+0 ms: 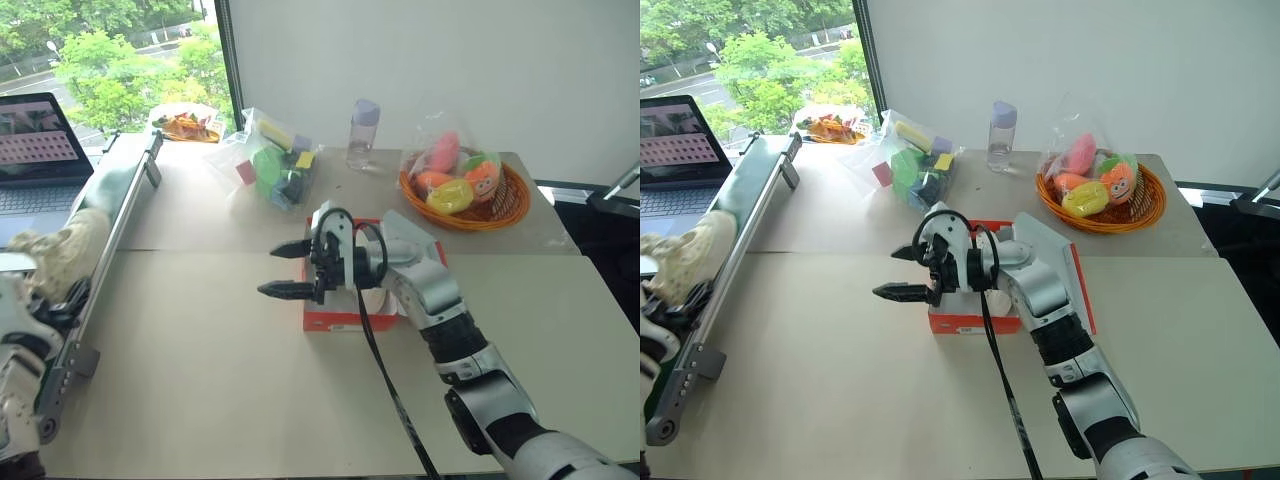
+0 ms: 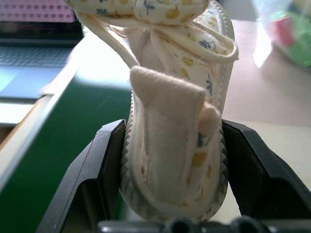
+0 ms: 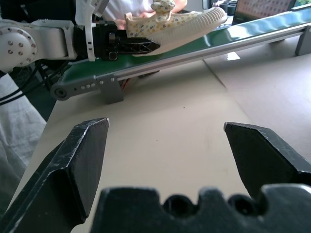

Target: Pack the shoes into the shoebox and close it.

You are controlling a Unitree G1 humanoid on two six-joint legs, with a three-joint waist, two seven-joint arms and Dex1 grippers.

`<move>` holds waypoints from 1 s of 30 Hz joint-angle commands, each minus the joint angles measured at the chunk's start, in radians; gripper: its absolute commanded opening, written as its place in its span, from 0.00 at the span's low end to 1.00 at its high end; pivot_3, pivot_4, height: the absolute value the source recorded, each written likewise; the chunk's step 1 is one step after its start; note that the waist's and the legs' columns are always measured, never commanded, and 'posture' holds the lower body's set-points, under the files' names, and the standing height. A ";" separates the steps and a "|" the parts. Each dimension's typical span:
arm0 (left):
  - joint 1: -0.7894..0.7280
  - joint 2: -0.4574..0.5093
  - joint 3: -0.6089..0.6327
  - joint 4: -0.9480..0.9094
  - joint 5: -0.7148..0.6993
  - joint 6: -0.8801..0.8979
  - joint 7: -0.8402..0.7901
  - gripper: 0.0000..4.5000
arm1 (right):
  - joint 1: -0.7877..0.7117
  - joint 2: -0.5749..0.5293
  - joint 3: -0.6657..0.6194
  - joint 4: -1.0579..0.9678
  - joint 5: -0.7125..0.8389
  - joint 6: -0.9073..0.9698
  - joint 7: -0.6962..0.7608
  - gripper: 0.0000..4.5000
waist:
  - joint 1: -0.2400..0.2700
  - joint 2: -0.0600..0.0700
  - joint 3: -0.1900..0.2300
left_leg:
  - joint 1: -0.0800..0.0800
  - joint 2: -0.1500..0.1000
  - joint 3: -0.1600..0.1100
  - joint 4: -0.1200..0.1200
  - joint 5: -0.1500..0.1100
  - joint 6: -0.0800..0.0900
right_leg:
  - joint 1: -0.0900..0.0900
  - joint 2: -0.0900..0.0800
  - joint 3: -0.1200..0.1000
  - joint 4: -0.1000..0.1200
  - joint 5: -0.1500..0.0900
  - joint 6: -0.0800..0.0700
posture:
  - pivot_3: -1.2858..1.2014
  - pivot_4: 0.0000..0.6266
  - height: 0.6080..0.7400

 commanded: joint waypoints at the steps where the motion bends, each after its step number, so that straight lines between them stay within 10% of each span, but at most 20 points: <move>1: -0.084 -0.020 -0.070 -0.166 -0.047 0.059 0.057 0.61 | -0.040 0.017 -0.062 0.002 0.053 0.025 -0.034 1.00 | 0.000 0.000 0.000 | 0.000 0.000 0.000 0.000 0.000 0.000 | 0.000 0.001 0.000 0.000 0.000 0.000 | 0.52 0.24 1.00; 16: -0.364 -0.186 -0.404 -0.343 -0.094 0.236 0.162 0.61 | -0.260 0.108 -0.484 0.264 0.367 0.342 -0.388 1.00 | -0.002 0.000 0.001 | -0.001 -0.002 0.006 0.002 0.006 0.010 | 0.001 0.006 0.001 0.002 0.000 0.001 | 0.52 0.24 1.00; 30: -0.422 -0.248 -0.492 -0.390 -0.118 0.309 0.171 0.61 | -0.314 0.092 -0.540 0.390 0.354 0.299 -0.487 1.00 | -0.007 0.001 0.001 | -0.003 0.000 0.008 0.004 0.007 0.010 | 0.001 0.009 0.001 0.001 0.000 0.001 | 0.52 0.24 1.00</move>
